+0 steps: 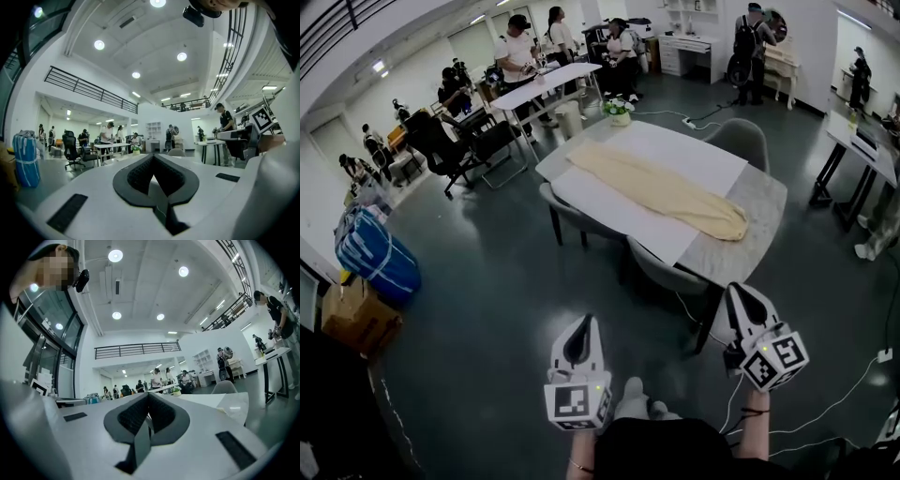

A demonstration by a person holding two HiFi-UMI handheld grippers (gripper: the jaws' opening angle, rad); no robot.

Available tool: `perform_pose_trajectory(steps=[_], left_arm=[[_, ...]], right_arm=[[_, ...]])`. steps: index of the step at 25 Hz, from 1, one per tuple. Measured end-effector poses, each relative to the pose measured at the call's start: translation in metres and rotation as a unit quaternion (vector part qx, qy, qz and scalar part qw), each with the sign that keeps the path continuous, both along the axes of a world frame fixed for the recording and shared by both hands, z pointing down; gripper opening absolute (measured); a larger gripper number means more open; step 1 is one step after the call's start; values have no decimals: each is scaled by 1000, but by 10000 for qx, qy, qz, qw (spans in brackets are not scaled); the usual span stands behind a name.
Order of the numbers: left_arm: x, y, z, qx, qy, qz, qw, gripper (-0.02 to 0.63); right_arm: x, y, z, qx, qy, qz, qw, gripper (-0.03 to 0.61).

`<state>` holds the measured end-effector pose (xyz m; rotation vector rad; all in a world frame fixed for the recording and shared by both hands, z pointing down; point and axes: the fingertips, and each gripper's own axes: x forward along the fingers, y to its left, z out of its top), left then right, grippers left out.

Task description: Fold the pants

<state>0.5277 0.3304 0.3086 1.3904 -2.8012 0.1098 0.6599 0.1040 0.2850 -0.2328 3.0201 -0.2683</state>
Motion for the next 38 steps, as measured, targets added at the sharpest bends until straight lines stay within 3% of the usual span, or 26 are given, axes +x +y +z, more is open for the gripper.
perform_pose_trajectory(steps=[6,24,33,38], left_arm=[[-31,-13,14,-78,167,-23,9998,8],[-207,-93,24,-97,259,683,9973,8],[-265,-130,35,-96,339,1070,9936,8],[-276,-149,47,-137,415,1336,9901,8]], right_arm=[[-34,-11,13,6,165,-78,9998,15],[-191,-67,30,-124,290,393,9987,15],[-239,-92,39,-125,349,658,9971,15],[-254,-102,53,-346,323,870,9951,15]])
